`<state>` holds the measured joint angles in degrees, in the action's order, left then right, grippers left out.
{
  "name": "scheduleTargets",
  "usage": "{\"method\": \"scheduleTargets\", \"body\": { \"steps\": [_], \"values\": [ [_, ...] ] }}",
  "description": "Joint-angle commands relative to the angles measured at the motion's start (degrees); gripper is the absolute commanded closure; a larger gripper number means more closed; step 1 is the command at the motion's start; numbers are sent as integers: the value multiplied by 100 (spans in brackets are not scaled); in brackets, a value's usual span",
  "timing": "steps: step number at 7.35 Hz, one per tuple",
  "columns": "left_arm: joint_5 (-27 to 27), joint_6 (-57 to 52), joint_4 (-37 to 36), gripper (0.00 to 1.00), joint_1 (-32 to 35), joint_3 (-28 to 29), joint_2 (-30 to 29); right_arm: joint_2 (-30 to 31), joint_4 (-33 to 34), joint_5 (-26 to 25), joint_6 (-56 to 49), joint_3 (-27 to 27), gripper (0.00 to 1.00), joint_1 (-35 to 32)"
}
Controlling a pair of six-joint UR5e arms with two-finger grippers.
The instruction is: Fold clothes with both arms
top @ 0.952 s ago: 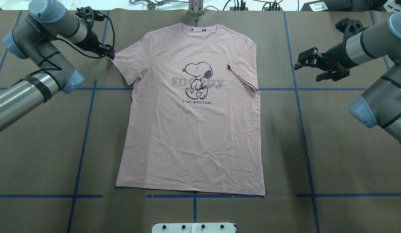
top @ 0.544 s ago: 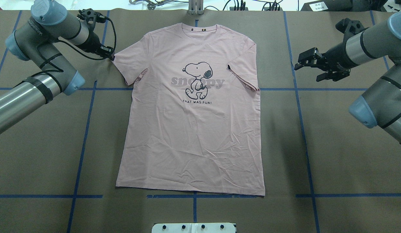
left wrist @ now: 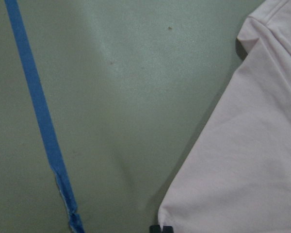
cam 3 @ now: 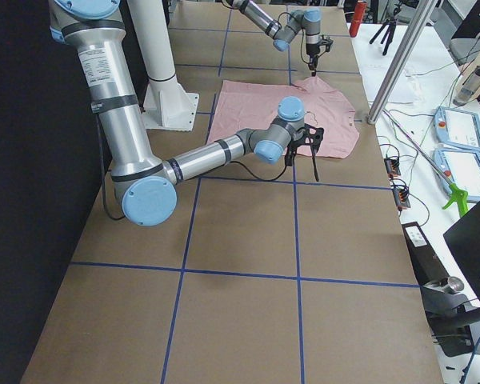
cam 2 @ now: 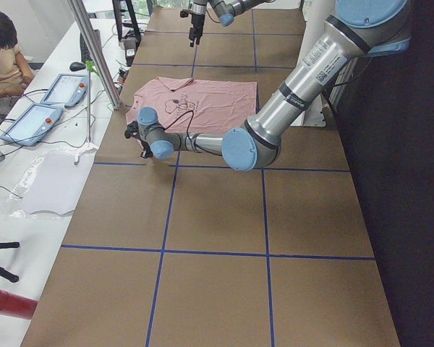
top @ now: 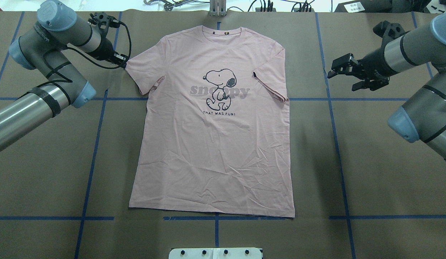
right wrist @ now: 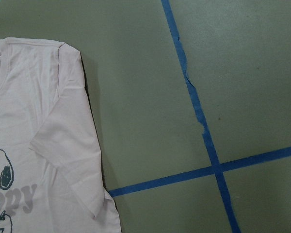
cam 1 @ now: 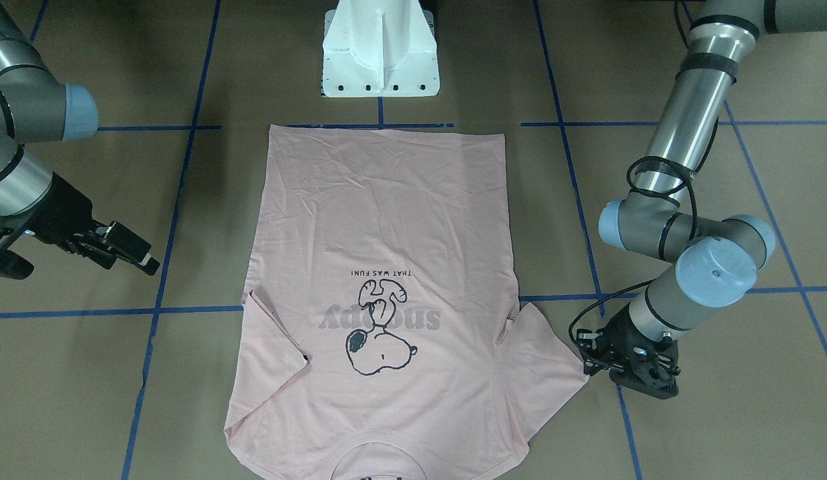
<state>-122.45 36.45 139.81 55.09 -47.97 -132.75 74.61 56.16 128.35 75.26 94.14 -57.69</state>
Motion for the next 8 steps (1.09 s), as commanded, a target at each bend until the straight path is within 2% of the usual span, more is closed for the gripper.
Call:
{"method": "scheduleTargets", "body": {
  "steps": [1, 2, 5, 6, 7, 8],
  "values": [
    [-42, 901, -41, 100, 2, -586, 3, -16, 0, 6, 6, -1, 0, 3],
    [-59, 1300, -102, 100, -7, -861, -5, -51, 9, 6, 6, -10, 0, 3],
    [-7, 2784, -103, 100, -401, -1143, -75, -60, 9, 6, 6, -18, 0, 3],
    [367, 3163, -111, 100, -637, -1136, -285, -60, 9, -3, 6, -18, 0, 3],
    [1111, 3480, -94, 100, -962, -1023, -495, -60, 9, -3, 6, -27, 0, 3],
    [1214, 3483, -68, 100, -974, -700, -663, -51, 9, -12, 6, -27, 0, 12]
  ]
}}
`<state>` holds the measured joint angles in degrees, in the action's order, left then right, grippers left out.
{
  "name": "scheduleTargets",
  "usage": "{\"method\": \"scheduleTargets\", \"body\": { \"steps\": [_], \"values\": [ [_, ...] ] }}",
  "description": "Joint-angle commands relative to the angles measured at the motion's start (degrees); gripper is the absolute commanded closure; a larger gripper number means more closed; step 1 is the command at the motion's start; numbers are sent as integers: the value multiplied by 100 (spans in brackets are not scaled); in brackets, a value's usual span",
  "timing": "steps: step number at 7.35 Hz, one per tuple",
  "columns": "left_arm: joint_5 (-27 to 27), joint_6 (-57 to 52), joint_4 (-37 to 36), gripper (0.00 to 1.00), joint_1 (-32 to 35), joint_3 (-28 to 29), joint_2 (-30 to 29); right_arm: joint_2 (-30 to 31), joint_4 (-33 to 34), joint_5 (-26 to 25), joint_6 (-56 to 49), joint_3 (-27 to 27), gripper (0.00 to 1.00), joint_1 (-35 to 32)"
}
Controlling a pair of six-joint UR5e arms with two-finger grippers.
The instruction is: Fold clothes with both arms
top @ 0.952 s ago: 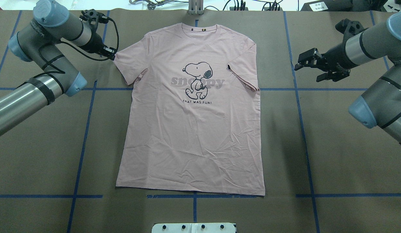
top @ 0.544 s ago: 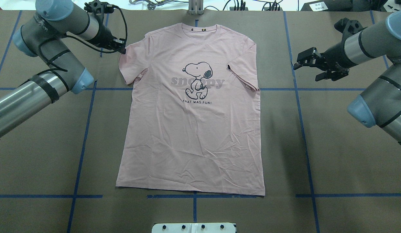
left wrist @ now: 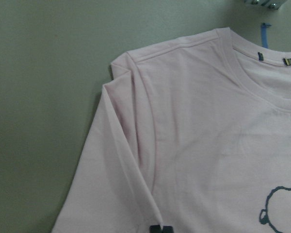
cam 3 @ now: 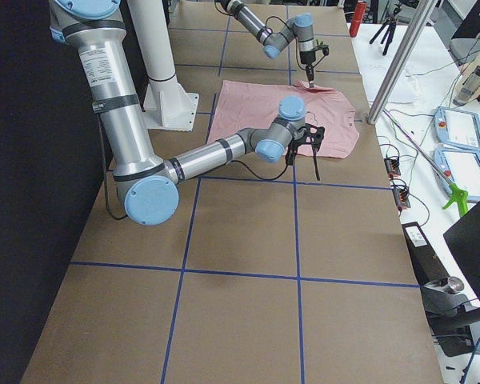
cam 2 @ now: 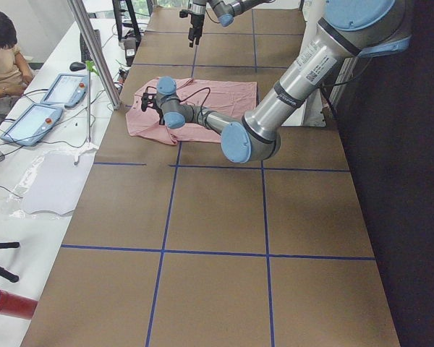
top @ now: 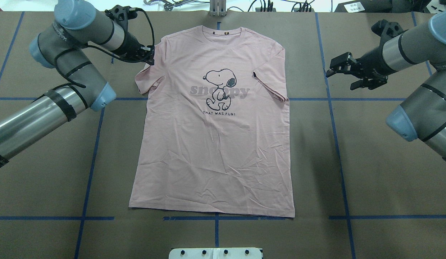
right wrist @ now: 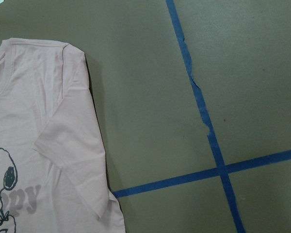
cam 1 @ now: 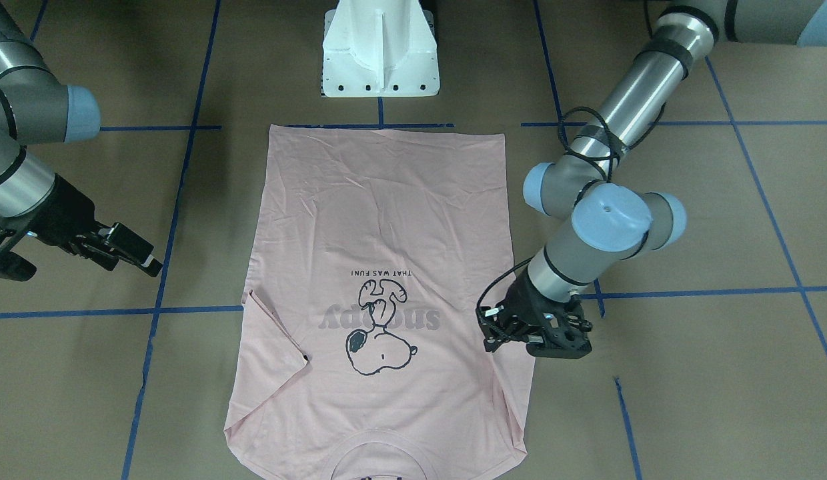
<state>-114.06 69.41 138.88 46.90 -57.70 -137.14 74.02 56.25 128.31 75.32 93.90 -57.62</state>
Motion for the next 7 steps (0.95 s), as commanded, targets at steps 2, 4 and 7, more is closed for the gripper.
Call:
{"method": "scheduleTargets", "body": {
  "steps": [2, 4, 7],
  "values": [
    [699, 196, 60, 100, -155, 696, -540, -2, 0, 1, 0, -3, 0, 5],
    [911, 196, 392, 100, -164, 1137, -726, -19, 0, 1, 0, -3, 0, 5],
    [1201, 196, 455, 90, -155, 1288, -726, 7, 0, -17, 0, 14, 0, 5]
  ]
}}
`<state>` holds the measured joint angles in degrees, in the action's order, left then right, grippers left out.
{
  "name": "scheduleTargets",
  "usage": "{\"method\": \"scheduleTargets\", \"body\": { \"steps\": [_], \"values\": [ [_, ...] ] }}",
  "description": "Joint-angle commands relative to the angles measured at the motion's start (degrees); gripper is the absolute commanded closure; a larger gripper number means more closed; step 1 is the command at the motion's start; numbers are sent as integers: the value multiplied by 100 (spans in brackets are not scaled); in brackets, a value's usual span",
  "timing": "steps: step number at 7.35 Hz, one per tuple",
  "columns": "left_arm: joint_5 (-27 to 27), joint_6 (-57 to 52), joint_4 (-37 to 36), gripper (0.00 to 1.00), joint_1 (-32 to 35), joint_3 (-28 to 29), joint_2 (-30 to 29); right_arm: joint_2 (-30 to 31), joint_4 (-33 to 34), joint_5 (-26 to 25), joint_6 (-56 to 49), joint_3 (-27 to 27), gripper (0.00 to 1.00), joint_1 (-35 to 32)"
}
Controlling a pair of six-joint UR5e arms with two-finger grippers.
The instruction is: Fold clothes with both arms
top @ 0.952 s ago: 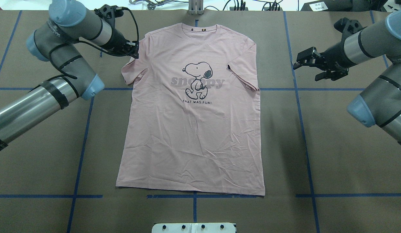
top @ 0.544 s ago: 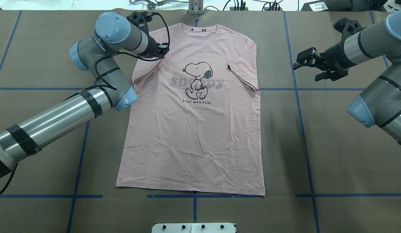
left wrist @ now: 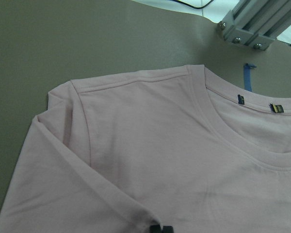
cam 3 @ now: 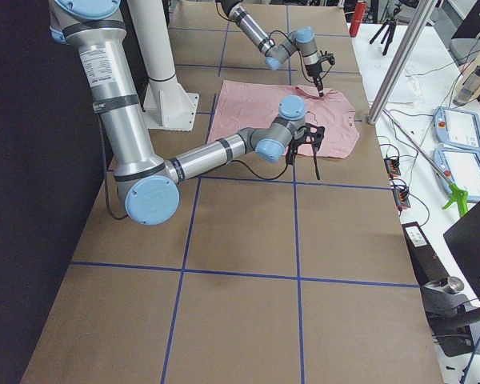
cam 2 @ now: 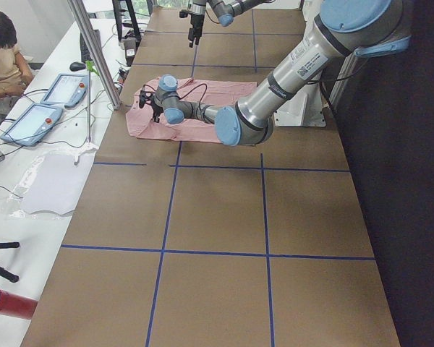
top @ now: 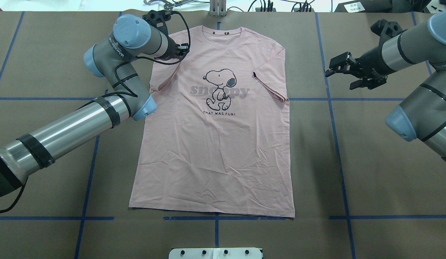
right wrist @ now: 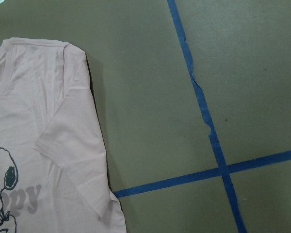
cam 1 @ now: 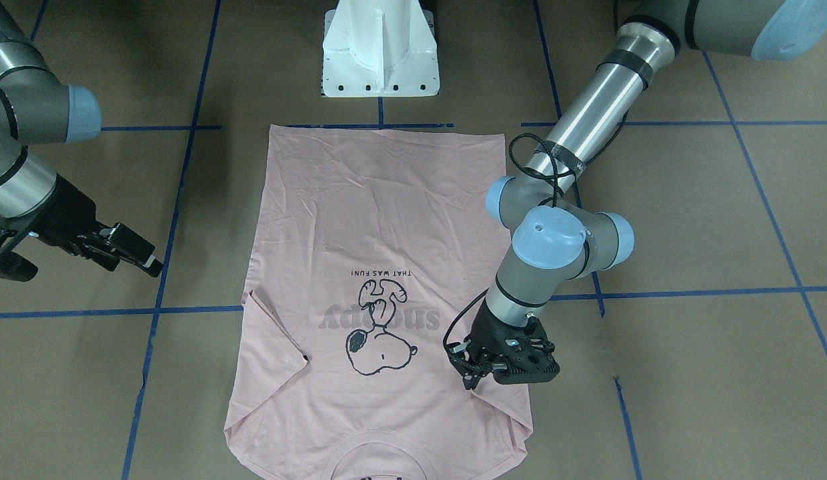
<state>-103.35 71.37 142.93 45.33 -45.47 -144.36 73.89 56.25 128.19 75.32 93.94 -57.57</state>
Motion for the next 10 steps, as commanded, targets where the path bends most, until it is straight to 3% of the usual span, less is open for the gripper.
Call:
{"method": "scheduleTargets", "body": {
  "steps": [1, 2, 3, 5, 6, 7, 8, 10],
  "values": [
    [130, 0, 50, 55, 2, 64, -13, 37, 0, -4, 0, 27, 0, -9],
    [130, 0, 76, 41, -7, 55, -13, 55, -9, -13, 0, 28, 0, -9],
    [113, 18, 120, 15, 2, -58, 22, 37, -9, -30, 9, 36, 0, 0],
    [34, 35, 130, 14, 28, -888, 450, -7, 9, -196, 157, 158, 0, 52],
    [-79, 53, 86, 13, 28, -1764, 1001, 19, 9, -398, 837, 447, 0, 357],
    [-742, 70, -106, 13, 72, -2408, 1398, 63, 35, -1009, 1522, 832, 0, 969],
    [-879, 62, -151, 13, 72, -3023, 1950, 177, 79, -1720, 1999, 1219, 0, 1628],
    [-1046, 62, -161, 13, 98, -3695, 2464, 903, 392, -2943, 2861, 2254, 0, 3095]
  ]
}}
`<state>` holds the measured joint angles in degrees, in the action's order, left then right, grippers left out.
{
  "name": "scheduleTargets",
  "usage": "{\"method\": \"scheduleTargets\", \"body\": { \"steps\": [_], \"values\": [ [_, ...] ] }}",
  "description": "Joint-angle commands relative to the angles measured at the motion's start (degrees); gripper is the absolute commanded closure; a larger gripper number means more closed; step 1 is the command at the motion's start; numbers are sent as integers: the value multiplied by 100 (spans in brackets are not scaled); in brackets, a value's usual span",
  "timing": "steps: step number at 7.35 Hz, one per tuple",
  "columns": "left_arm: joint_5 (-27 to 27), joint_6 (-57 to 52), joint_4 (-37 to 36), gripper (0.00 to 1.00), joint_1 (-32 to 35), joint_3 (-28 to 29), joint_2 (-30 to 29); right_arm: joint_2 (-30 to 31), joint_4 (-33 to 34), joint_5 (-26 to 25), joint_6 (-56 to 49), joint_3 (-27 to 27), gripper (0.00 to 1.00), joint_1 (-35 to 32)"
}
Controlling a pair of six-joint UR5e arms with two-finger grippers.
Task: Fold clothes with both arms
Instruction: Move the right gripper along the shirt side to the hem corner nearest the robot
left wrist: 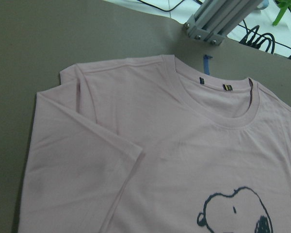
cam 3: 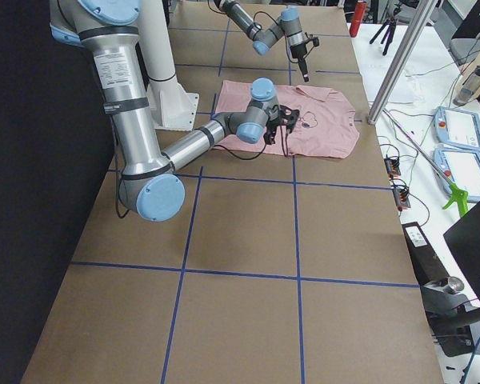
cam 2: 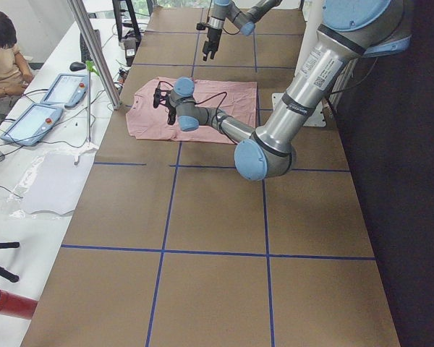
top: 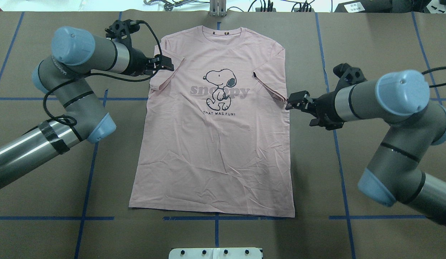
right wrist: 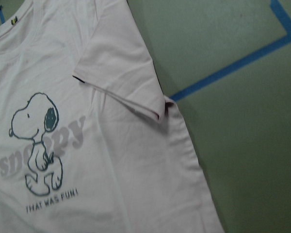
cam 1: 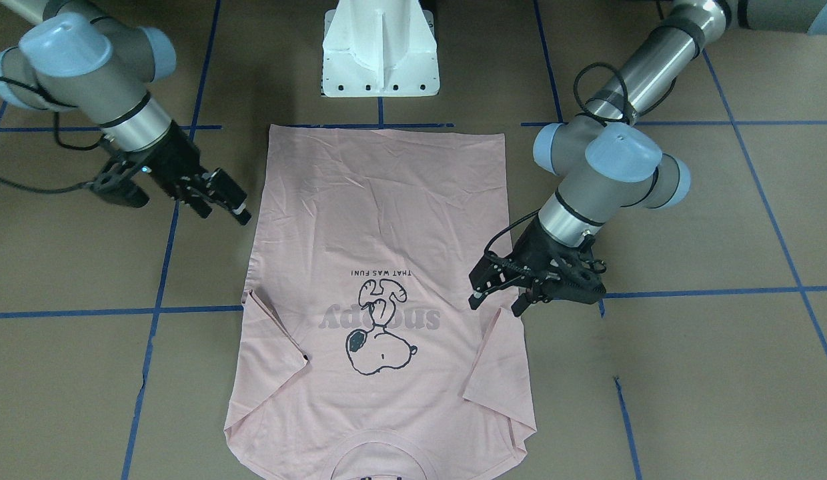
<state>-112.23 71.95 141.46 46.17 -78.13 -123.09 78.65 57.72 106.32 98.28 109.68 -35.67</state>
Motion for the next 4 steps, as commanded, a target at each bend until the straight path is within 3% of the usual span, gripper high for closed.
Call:
{"method": "scheduleTargets", "body": {
  "steps": [1, 2, 4],
  "values": [
    [-176, 12, -13, 13, 6, -440, 347, 502, 892, -1214, 1204, 1086, 1, 1530],
    [-167, 13, -22, 13, -12, -414, 338, 537, 1299, -2123, 1889, 1247, 7, 2302],
    [-150, 4, -22, 13, -12, -405, 329, 547, 2370, -2693, 2631, 1389, 14, 3246]
  ]
}}
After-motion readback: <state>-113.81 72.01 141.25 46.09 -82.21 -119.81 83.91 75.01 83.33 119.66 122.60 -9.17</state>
